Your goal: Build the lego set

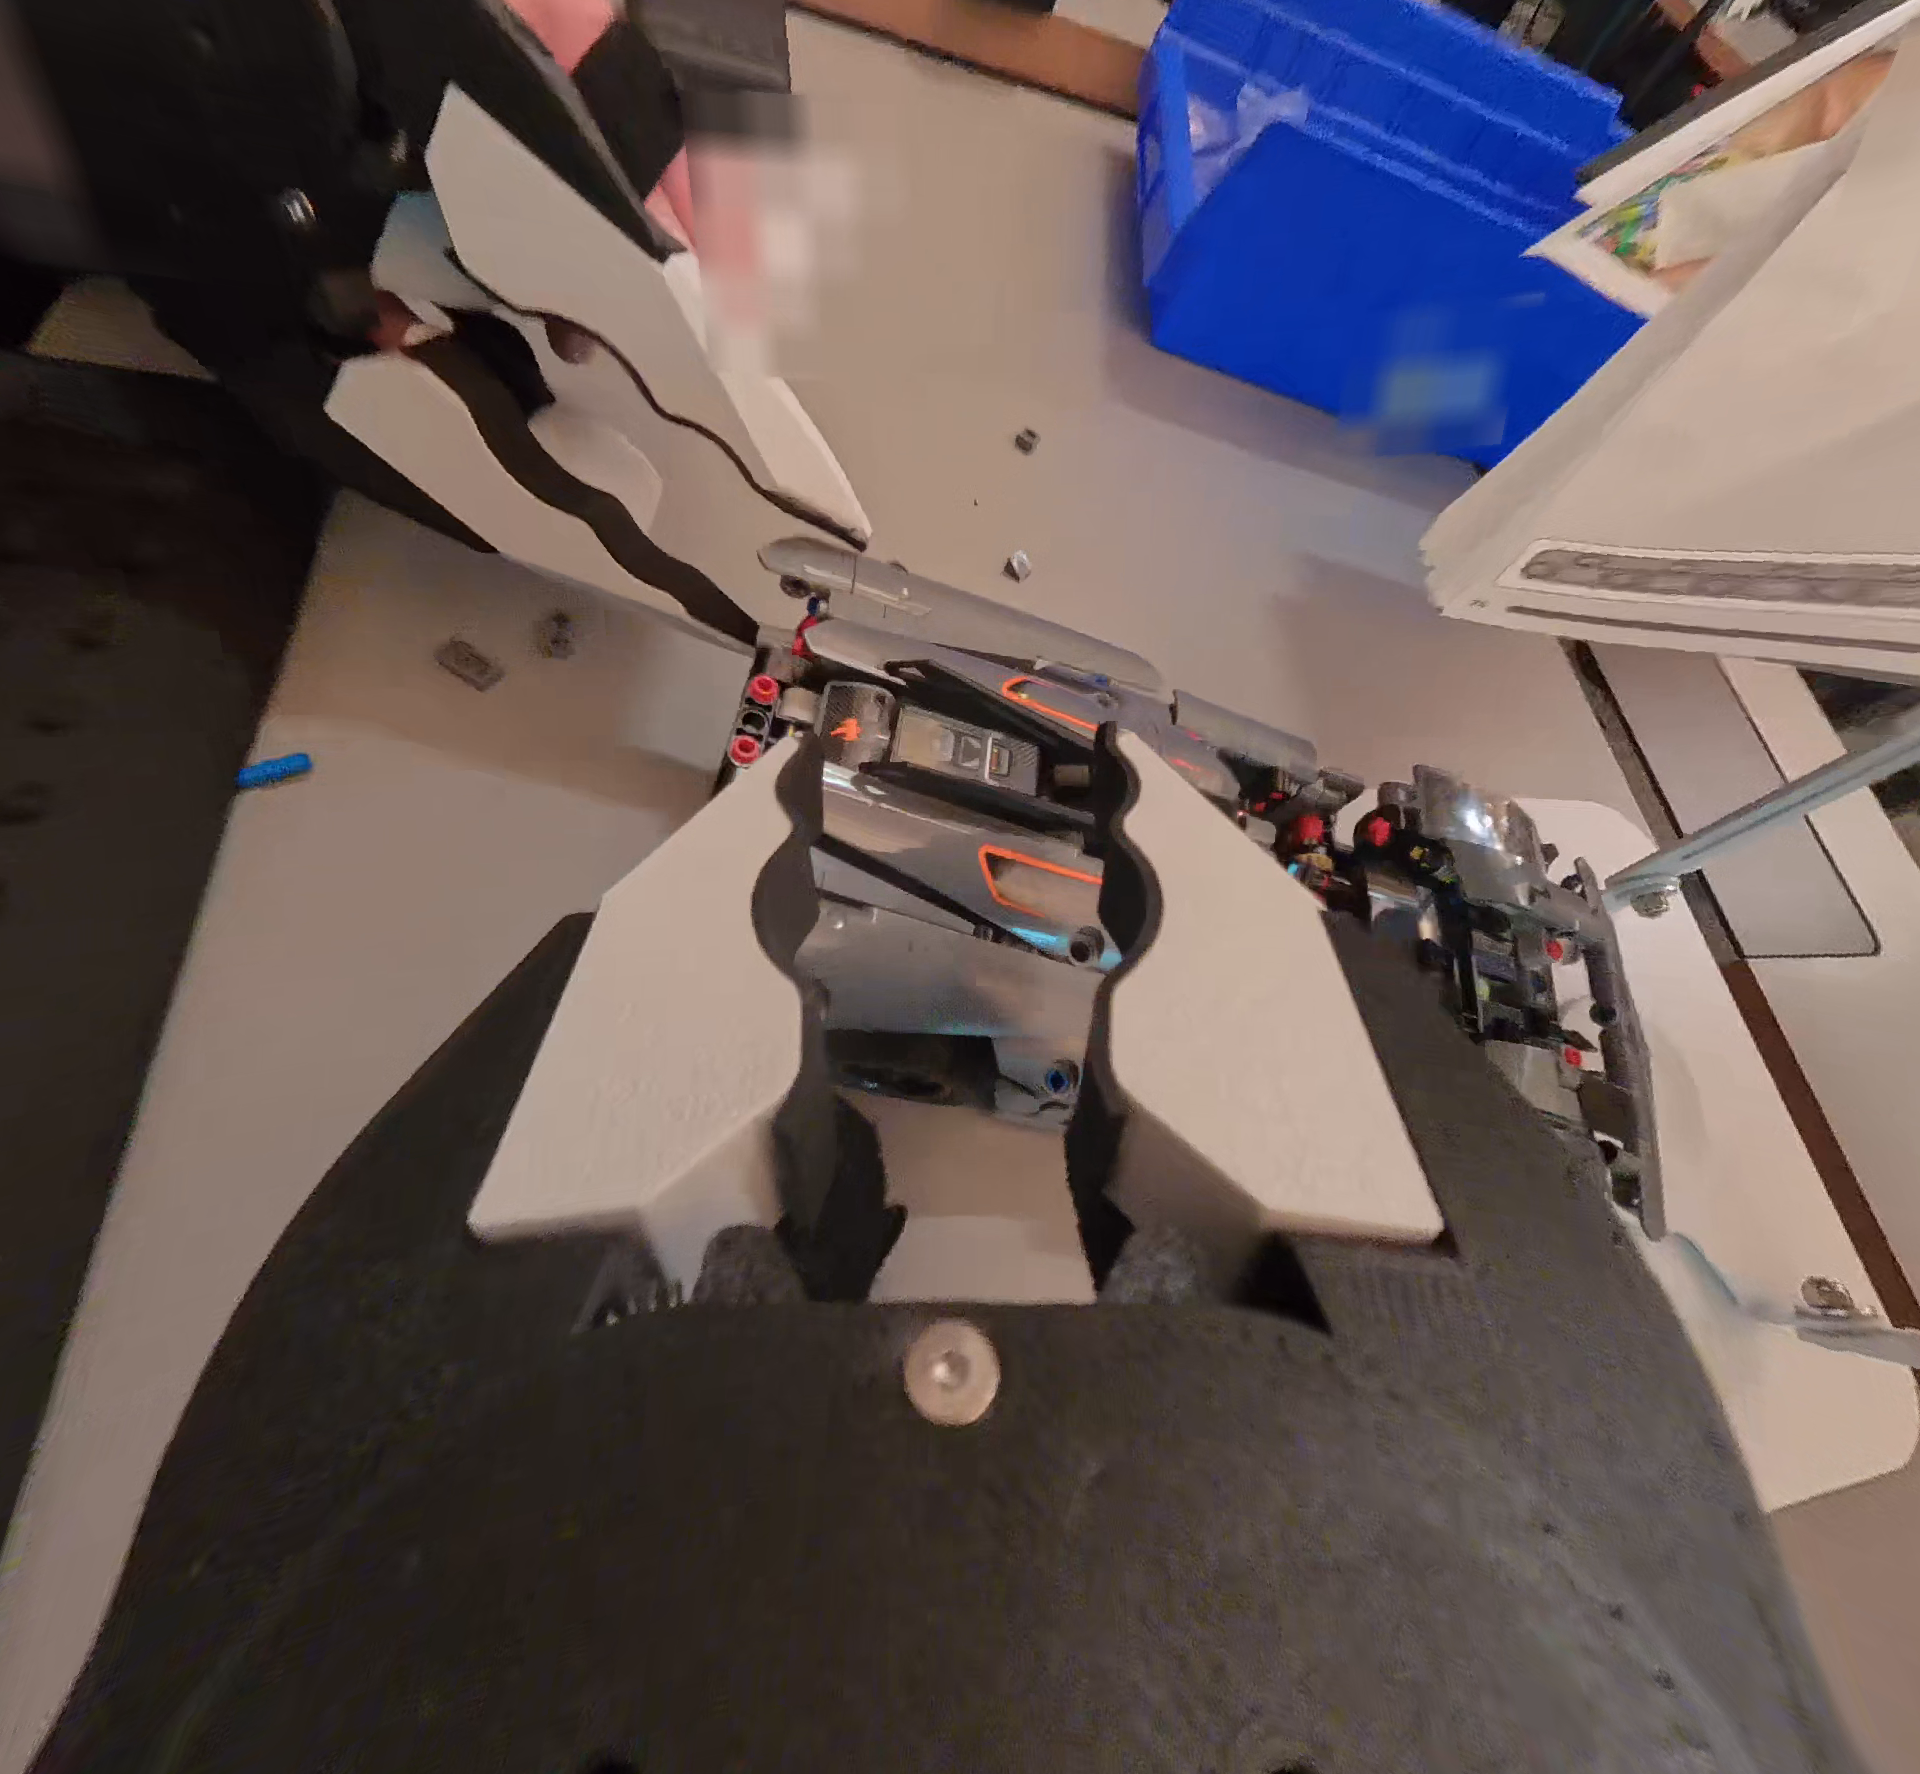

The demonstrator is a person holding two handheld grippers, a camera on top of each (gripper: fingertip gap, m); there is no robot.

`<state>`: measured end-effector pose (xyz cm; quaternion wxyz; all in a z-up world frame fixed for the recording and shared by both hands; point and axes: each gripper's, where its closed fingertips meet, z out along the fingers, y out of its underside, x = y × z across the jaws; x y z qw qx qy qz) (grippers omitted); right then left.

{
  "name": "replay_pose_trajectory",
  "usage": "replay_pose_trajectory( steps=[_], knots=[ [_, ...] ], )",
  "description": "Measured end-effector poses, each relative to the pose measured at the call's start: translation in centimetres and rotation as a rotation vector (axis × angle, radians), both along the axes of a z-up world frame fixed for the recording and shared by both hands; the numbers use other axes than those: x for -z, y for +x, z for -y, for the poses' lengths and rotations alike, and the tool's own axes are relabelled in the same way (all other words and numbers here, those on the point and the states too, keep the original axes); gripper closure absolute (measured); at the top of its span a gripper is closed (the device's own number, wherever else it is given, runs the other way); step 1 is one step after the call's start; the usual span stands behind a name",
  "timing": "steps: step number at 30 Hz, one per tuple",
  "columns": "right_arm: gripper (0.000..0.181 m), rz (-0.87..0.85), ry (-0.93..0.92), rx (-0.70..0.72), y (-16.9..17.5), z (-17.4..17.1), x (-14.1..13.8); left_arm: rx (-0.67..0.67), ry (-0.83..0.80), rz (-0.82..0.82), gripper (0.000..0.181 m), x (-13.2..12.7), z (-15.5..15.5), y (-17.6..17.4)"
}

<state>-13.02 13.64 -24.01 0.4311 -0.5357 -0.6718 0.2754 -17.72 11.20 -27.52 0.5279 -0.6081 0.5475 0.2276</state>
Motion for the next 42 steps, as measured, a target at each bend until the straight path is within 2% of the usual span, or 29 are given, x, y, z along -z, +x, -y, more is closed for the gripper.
replay_pose_trajectory(
  steps=[2, 9, 14, 18, 22, 24, 25, 27, 29, 32, 35, 38, 42],
  knots=[
    [0.135, 0.029, 0.01, 0.01, -0.4, -0.1, 0.8, 0.004, -0.045, 0.04, 0.145, 0.6, -0.1, 0.0],
    [0.146, 0.065, 0.017, 0.006, -0.6, 0.3, 1.7, -0.006, -0.031, 0.019, 0.144, 1.1, -0.5, -0.2],
    [0.144, 0.072, 0.021, 0.01, -0.7, 0.3, 1.9, -0.025, -0.043, 0.018, 0.152, 1.4, -0.7, -0.4],
    [0.144, 0.072, -0.001, 0.022, -0.8, 0.1, 1.9, -0.024, -0.034, 0.049, 0.152, 1.0, -0.9, -0.4],
    [0.153, 0.072, 0.002, 0.001, -0.8, 0.4, 2.1, -0.013, -0.037, 0.024, 0.15, 1.3, -0.8, -0.1],
    [0.165, 0.064, -0.005, -0.026, -0.8, 0.9, 2.3, -0.016, -0.03, 0.016, 0.152, 1.3, -0.8, -0.2],
    [0.165, 0.059, -0.004, -0.033, -0.8, 1.1, 2.3, -0.014, -0.039, 0.023, 0.15, 1.4, -0.8, -0.1],
    [0.153, 0.054, 0.001, -0.007, -0.7, 0.6, 2.0, -0.014, -0.038, 0.029, 0.151, 1.3, -0.8, -0.1],
    [0.141, 0.045, -0.026, 0.001, -0.3, 0.4, 1.5, 0.017, -0.055, 0.077, 0.143, 0.8, -0.4, 0.4],
    [0.131, 0.051, -0.015, -0.027, 0.7, 0.5, 1.4, -0.014, -0.034, 0.082, 0.14, 0.3, -0.8, -0.7],
    [0.131, 0.05, 0.017, -0.089, 2.0, 1.5, 1.2, 0.038, -0.031, 0.119, 0.135, -0.4, -0.3, 0.1],
    [0.129, 0.075, 0.051, -0.111, 2.5, 1.8, 1.4, 0.077, -0.009, 0.076, 0.132, -0.2, 0.1, 1.1],
    [0.143, 0.093, 0.025, -0.144, 2.3, 2.7, 2.1, 0.129, 0.006, 0.005, 0.135, 0.4, 0.6, 2.9]
  ],
)
